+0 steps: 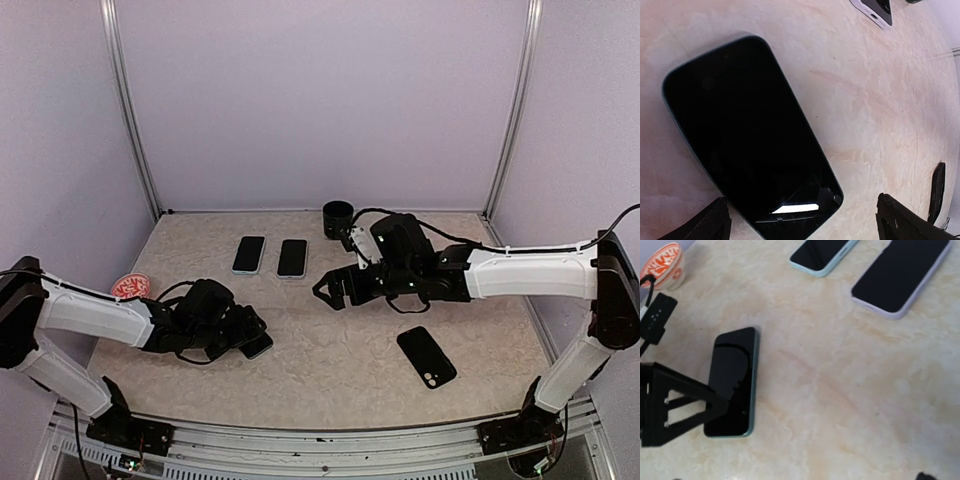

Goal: Put the phone into the phone case
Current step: Move the phone to the center of the board, then press the phone case at the center of the board.

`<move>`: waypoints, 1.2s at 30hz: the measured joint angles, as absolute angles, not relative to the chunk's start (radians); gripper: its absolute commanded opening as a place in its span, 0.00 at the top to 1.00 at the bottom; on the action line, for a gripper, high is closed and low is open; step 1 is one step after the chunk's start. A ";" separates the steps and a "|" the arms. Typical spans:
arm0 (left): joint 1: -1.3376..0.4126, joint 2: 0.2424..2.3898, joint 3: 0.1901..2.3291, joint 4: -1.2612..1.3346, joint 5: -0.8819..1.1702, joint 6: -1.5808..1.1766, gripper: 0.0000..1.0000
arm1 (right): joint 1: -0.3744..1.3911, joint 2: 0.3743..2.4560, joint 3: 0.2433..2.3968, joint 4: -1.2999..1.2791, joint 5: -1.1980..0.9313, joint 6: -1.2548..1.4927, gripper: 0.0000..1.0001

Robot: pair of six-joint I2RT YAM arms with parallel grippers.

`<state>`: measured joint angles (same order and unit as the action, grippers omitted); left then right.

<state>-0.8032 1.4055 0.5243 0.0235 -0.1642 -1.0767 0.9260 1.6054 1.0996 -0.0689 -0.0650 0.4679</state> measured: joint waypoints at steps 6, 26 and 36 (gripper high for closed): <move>-0.867 1.481 0.584 0.057 -0.147 -1.102 0.01 | 0.925 1.570 1.057 -0.088 -0.024 0.470 0.01; -0.875 1.167 0.569 -0.082 -0.187 -1.101 0.01 | 0.908 1.654 1.104 -0.200 0.029 0.257 0.01; -0.681 0.851 0.482 -0.197 -0.176 -1.084 0.01 | 0.903 1.648 1.060 -0.345 0.201 0.382 0.01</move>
<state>-0.6811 0.8509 0.4824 -0.1970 -0.1764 -1.0836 0.9028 1.6478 1.0599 -0.3450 0.2012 0.3817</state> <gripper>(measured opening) 0.989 0.994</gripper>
